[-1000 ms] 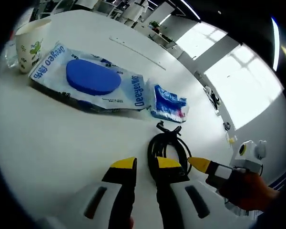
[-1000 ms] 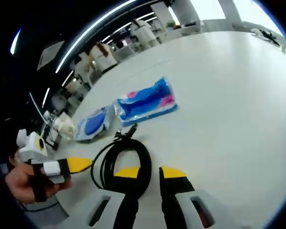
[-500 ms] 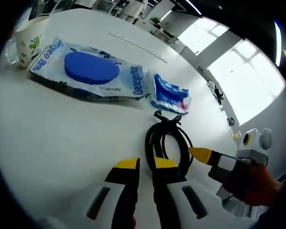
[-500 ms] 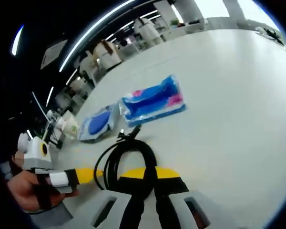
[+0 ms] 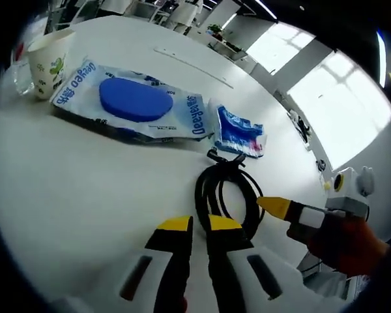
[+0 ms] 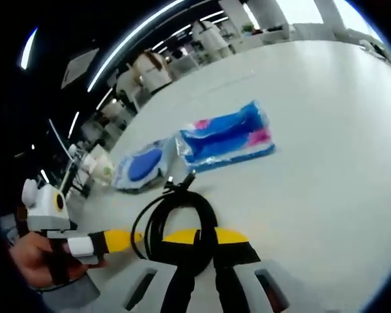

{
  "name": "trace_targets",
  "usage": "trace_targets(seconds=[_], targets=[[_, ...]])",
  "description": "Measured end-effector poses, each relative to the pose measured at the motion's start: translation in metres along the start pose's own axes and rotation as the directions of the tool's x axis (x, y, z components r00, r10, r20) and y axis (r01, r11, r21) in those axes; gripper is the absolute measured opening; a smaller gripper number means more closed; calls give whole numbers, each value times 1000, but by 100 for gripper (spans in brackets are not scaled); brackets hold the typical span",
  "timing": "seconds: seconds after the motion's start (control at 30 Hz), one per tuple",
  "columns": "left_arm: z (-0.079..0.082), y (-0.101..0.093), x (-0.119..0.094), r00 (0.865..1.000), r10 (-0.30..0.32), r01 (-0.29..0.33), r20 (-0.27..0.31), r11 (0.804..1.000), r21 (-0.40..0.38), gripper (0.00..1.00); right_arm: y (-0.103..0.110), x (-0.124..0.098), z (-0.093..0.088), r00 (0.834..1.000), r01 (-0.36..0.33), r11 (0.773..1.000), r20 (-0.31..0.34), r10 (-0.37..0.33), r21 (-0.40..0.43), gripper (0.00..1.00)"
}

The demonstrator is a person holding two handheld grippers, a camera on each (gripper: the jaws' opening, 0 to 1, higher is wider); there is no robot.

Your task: Arrange the tabletop items into an orderly group along one side of the table until the central work area is clear of visible clutter.

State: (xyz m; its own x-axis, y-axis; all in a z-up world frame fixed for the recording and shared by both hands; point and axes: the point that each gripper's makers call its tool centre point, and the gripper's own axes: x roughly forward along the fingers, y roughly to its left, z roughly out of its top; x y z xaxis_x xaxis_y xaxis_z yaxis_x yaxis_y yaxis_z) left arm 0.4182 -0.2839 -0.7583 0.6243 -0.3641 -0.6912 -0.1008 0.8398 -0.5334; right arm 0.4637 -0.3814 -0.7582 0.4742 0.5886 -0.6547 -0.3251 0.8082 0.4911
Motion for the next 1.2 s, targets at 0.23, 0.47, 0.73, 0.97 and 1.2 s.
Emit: trace_targets(seconds=[0.23, 0.47, 0.73, 0.97, 1.2], targets=[[5, 9, -15, 1000, 17, -17, 7, 999, 44, 5, 2, 1, -4, 1000, 0, 1000, -7, 0, -17, 7], [8, 27, -33, 999, 33, -35, 31, 999, 42, 5, 3, -8, -4, 1000, 11, 999, 9, -10, -30, 7], [4, 51, -60, 996, 85, -88, 37, 990, 108, 5, 5, -16, -9, 1000, 16, 998, 26, -15, -57, 8], [0, 66, -86, 994, 103, -108, 36, 974, 198, 8, 11, -27, -14, 999, 7, 996, 52, -2, -91, 9], [10, 86, -124, 988, 125, -142, 91, 966, 217, 10, 6, -42, -11, 996, 32, 996, 87, -24, -84, 11]])
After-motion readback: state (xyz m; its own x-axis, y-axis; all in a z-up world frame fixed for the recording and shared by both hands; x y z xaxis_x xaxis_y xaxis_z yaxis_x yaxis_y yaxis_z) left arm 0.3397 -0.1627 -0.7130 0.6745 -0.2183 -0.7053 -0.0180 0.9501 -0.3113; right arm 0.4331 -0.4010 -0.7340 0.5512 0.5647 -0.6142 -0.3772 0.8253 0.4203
